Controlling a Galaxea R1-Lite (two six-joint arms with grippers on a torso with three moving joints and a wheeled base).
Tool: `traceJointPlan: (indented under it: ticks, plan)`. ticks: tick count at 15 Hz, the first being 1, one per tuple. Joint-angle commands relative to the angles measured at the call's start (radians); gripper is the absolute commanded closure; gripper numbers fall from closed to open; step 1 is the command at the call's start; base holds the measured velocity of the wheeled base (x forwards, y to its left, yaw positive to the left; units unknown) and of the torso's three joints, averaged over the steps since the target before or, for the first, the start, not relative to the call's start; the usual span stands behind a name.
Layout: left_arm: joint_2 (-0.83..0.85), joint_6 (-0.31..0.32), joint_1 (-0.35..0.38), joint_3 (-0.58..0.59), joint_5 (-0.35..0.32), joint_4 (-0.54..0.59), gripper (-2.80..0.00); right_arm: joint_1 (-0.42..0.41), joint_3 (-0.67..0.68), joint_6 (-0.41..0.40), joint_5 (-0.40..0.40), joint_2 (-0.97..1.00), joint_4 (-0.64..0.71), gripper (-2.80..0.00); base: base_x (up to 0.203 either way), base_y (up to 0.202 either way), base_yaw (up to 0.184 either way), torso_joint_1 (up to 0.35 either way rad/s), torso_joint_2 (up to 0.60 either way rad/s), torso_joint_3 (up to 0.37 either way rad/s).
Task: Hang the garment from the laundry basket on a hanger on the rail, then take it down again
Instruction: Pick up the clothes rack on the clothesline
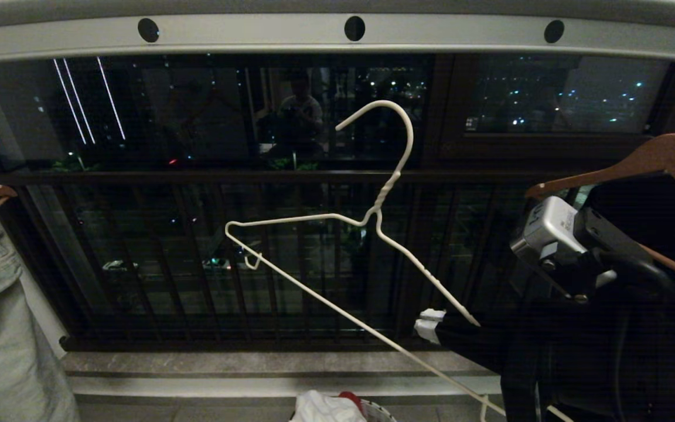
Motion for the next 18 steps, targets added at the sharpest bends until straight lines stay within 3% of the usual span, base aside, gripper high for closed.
traceJointPlan:
  ticks: [1,18]
  plan:
    - [0.000,0.000,-0.001,0.010,0.000,-0.001,0.00,0.000,0.005,-0.002,-0.001,-0.001,-0.001,0.00,0.000,0.000,0.000,-0.043,0.05,0.052]
    - [0.000,0.000,-0.001,0.009,0.000,-0.001,0.00,-0.007,0.011,-0.025,-0.002,-0.014,-0.001,0.00,0.000,0.000,0.000,-0.143,0.32,0.168]
